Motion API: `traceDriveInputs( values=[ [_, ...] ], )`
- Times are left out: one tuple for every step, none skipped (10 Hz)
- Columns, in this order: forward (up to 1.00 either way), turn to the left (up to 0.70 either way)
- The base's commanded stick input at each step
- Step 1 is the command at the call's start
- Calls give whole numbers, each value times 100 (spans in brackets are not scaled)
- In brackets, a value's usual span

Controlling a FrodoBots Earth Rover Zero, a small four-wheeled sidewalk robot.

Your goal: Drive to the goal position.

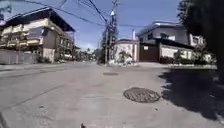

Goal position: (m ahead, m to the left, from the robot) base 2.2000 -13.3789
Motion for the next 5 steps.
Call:
traceDriveInputs(
  values=[
    [100,0],
    [100,-30],
    [100,-40],
    [100,-40],
    [100,-40]
  ],
)
